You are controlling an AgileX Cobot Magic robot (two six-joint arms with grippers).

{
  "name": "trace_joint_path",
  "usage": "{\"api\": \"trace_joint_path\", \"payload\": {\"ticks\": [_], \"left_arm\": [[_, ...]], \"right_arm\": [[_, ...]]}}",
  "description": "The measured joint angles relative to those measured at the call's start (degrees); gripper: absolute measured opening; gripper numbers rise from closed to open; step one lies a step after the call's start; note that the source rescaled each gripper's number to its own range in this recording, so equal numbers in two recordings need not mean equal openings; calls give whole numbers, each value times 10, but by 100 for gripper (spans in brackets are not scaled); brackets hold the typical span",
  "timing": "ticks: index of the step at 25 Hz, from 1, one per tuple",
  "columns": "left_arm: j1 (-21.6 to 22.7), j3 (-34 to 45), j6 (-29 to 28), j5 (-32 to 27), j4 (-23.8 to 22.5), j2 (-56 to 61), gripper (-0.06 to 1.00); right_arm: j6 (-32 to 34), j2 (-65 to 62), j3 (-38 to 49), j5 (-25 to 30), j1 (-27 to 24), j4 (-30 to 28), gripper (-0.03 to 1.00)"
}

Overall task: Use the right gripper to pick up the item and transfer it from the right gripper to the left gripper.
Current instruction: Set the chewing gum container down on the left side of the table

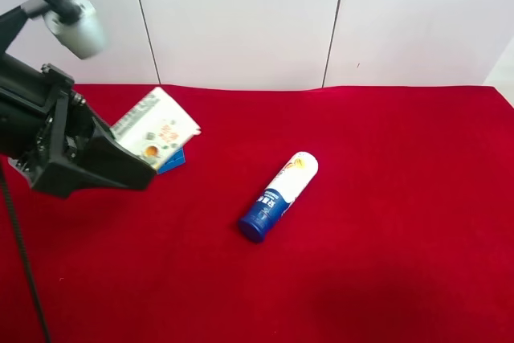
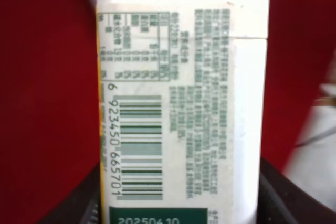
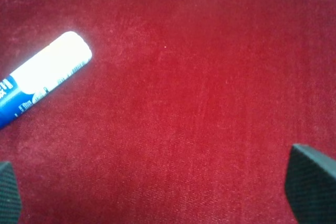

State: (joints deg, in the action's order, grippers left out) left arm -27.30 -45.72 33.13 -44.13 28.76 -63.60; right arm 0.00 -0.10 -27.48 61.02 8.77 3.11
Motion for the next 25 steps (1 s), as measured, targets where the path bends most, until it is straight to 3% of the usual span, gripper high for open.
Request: {"api": "trace_joint_path", "payload": {"ticks": [5,10,14,18,25], "left_arm": [[0,0,-180,1,-210,0,0],[0,2,-261,-32,-335,-1,0],[5,31,-268,-30,-360,-1,0],[41,71,-271,9,-359,-2,0],[93,75,-271,37,-339,-76,0]], "right_arm": [[0,0,0,0,0,0,100],[0,0,0,0,0,0,100],[0,0,0,0,0,0,100],[0,0,0,0,0,0,100],[0,0,0,0,0,0,100]]}}
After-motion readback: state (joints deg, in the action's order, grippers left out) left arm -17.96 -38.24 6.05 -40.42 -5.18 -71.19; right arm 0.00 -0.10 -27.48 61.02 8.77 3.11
